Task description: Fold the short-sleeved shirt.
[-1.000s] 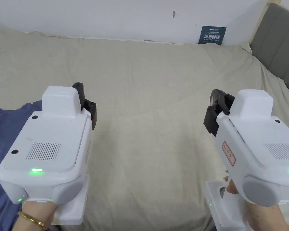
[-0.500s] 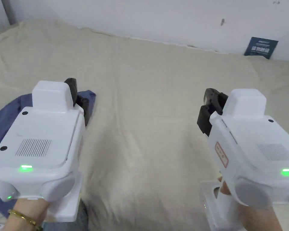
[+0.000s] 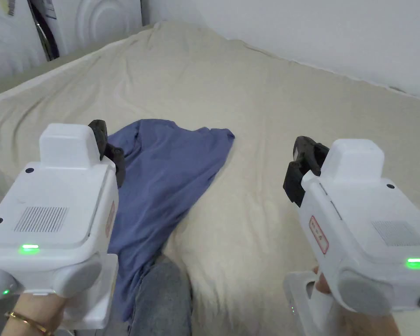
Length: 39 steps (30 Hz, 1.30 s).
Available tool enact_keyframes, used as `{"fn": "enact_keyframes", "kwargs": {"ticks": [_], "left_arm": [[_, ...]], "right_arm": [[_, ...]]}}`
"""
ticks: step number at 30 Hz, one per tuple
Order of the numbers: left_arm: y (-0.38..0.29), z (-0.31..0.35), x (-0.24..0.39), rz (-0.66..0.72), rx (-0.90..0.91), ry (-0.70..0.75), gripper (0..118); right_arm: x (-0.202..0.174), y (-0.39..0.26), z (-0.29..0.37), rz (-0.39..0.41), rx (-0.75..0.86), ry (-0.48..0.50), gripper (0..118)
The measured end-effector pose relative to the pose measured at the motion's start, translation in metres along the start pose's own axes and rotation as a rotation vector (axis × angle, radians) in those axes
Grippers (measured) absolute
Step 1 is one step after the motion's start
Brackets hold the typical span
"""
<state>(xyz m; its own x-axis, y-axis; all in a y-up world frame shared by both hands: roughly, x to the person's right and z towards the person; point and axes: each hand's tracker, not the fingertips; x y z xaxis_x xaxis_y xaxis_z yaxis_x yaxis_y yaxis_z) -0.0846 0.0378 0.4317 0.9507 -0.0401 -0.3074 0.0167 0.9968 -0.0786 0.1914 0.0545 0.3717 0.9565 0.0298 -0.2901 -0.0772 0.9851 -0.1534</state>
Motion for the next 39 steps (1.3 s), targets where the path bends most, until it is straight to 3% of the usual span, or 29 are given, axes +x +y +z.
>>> {"fn": "enact_keyframes", "kwargs": {"ticks": [3,5,6,7,9,15,20,24,27,28,30,31,32,33,34,36,39], "left_arm": [[-0.002,-0.007,-0.005,0.023,-0.028,0.043,10],[-0.002,-0.019,-0.007,0.024,-0.05,0.048,28],[-0.003,-0.027,-0.007,0.019,-0.067,0.055,47],[-0.002,-0.038,-0.007,0.009,-0.098,0.049,80],[0.001,-0.066,-0.007,0.005,-0.169,-0.006,118],[0.017,-0.177,0.022,-0.027,-0.343,-0.233,118],[-0.018,-0.299,0.068,-0.052,-0.625,-0.396,118],[-0.088,-0.389,0.092,-0.19,-0.872,-0.286,118],[-0.122,-0.409,0.093,-0.199,-0.927,-0.208,116],[-0.129,-0.415,0.093,-0.198,-0.974,-0.186,112],[-0.134,-0.414,0.09,-0.124,-1.102,-0.193,73],[-0.13,-0.41,0.085,0.005,-1.076,-0.229,67],[-0.124,-0.405,0.086,-0.002,-1.03,-0.154,51],[-0.12,-0.399,0.087,-0.043,-1.01,-0.168,24],[-0.114,-0.393,0.089,-0.072,-0.974,-0.181,11],[-0.108,-0.381,0.085,-0.079,-0.931,-0.141,10],[-0.084,-0.355,0.069,0.026,-0.806,-0.141,11]], "right_arm": [[-0.008,0.001,-0.005,0.003,-0.006,0.023,1],[-0.009,0.0,-0.009,0.003,-0.012,0.032,1],[-0.009,0.0,-0.011,0.003,-0.014,0.036,1],[-0.009,0.0,-0.013,0.005,-0.017,0.04,1],[-0.008,-0.002,-0.015,0.008,-0.024,0.04,1],[0.005,-0.01,-0.036,-0.004,-0.064,0.024,1],[0.021,-0.025,-0.067,-0.025,-0.127,-0.014,1],[0.033,-0.041,-0.093,-0.027,-0.18,-0.049,1],[0.047,-0.056,-0.104,-0.054,-0.217,-0.083,1],[0.051,-0.061,-0.106,-0.064,-0.228,-0.091,1],[0.057,-0.07,-0.11,-0.075,-0.251,-0.107,1],[0.06,-0.073,-0.111,-0.072,-0.263,-0.11,1],[0.062,-0.076,-0.11,-0.076,-0.271,-0.115,1],[0.064,-0.078,-0.108,-0.094,-0.278,-0.124,1],[0.067,-0.079,-0.106,-0.115,-0.283,-0.125,1],[0.07,-0.076,-0.097,-0.136,-0.282,-0.13,1],[0.07,-0.067,-0.074,-0.114,-0.252,-0.153,1]]}}
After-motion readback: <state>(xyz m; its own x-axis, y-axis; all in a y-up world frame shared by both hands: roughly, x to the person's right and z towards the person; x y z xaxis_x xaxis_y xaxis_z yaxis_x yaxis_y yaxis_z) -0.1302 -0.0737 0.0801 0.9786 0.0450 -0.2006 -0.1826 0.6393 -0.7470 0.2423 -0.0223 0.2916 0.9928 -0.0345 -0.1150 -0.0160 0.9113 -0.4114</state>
